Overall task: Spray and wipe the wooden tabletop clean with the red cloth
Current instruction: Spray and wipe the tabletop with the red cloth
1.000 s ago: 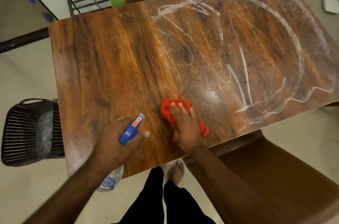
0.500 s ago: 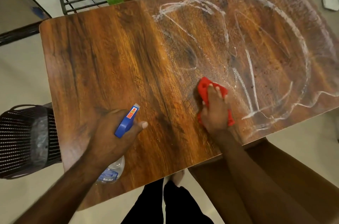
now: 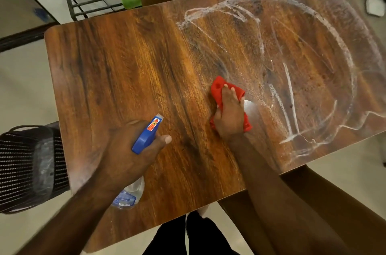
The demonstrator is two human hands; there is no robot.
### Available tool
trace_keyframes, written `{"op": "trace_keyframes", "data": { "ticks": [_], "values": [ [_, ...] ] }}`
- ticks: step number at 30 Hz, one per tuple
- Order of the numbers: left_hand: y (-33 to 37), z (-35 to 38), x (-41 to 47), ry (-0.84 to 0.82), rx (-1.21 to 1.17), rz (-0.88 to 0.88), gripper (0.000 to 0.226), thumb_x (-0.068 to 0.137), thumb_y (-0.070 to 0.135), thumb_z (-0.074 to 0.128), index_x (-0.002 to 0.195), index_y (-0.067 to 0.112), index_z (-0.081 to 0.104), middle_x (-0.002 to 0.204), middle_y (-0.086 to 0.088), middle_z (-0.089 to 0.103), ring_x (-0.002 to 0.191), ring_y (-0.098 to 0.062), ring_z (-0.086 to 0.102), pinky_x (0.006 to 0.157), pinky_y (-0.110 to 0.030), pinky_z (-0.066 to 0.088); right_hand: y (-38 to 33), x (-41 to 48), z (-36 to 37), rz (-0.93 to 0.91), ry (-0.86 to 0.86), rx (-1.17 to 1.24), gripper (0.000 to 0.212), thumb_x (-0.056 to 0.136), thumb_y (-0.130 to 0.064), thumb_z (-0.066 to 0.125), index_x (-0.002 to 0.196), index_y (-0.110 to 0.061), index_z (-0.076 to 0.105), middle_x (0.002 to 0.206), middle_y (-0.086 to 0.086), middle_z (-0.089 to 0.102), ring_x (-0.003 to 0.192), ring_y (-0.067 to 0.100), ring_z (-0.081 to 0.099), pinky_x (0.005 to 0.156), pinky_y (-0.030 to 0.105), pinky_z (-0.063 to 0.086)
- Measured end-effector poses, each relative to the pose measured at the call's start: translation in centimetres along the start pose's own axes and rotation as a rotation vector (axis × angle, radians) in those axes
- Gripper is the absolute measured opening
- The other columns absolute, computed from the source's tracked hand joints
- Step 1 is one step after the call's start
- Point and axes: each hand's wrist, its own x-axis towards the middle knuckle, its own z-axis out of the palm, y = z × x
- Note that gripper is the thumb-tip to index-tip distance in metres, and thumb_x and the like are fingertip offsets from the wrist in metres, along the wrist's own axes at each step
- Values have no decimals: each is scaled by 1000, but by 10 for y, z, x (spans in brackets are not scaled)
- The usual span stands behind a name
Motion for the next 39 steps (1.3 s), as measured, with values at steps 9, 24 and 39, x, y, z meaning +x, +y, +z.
{"op": "trace_keyframes", "data": {
  "ticks": [9, 24, 39],
  "values": [
    [-1, 8, 23, 39, -59, 0, 37, 86, 42, 70, 62, 27, 45, 54, 8, 42, 59, -7, 52, 56, -8, 39, 2, -55, 2, -580, -422, -11, 91, 82, -16, 53, 167, -19, 22, 171, 0, 30, 161, 16, 17, 131, 54, 10],
    [-7, -17, 41, 25, -60, 53, 36, 88, 48, 68, 65, 31, 48, 56, 8, 47, 61, -6, 55, 53, -8, 39, -51, 20, 29, -149, -82, -65, 69, 98, -24, 50, 162, -8, 32, 167, 11, 37, 158, 30, 26, 128, 61, 17],
    [-7, -27, 73, 24, -57, 34, 37, 85, 60, 58, 66, 30, 49, 57, 7, 48, 60, -10, 53, 57, -14, 43, -48, 92, 23, -76, -14, -90, 68, 98, -30, 42, 161, -6, 33, 165, 14, 40, 156, 33, 29, 127, 62, 19]
  ]
}}
